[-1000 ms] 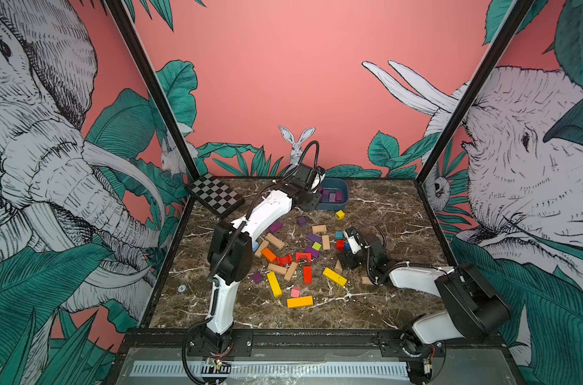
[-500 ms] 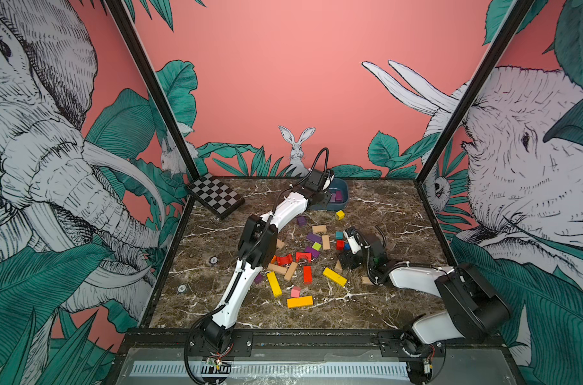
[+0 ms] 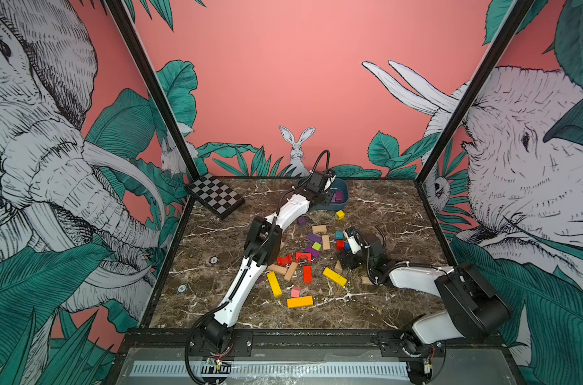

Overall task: Pick purple bricks into the storage bin
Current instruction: Place the building block in the storage box.

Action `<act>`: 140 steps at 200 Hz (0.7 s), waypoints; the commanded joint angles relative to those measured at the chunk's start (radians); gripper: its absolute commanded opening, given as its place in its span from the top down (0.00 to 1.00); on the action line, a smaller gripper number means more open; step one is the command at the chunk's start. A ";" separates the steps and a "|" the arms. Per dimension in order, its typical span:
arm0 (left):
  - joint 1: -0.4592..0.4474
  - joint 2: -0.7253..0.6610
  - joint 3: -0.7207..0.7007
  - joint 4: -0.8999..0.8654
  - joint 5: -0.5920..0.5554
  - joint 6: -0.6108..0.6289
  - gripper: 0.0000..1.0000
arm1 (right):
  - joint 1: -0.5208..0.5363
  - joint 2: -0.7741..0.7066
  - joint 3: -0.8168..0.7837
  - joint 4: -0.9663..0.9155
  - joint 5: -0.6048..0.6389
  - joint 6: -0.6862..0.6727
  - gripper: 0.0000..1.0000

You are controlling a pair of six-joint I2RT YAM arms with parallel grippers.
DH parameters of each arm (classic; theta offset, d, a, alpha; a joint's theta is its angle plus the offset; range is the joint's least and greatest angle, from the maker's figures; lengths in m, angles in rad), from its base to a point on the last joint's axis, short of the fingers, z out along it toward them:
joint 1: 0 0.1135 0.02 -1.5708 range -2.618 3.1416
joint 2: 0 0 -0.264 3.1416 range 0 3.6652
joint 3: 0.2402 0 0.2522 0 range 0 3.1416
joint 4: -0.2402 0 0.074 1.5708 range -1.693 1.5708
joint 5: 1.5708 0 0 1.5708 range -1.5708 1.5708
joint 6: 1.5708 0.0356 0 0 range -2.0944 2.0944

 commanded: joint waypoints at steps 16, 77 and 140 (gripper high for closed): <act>-0.001 -0.007 0.036 -0.009 0.013 0.021 0.92 | 0.007 0.011 0.019 -0.009 0.012 -0.010 0.01; -0.001 -0.024 0.026 -0.020 0.004 0.052 0.68 | 0.006 0.013 0.020 -0.010 0.012 -0.009 0.01; 0.000 -0.049 0.023 -0.019 -0.012 0.073 0.50 | 0.007 0.007 0.014 -0.004 0.006 -0.011 0.01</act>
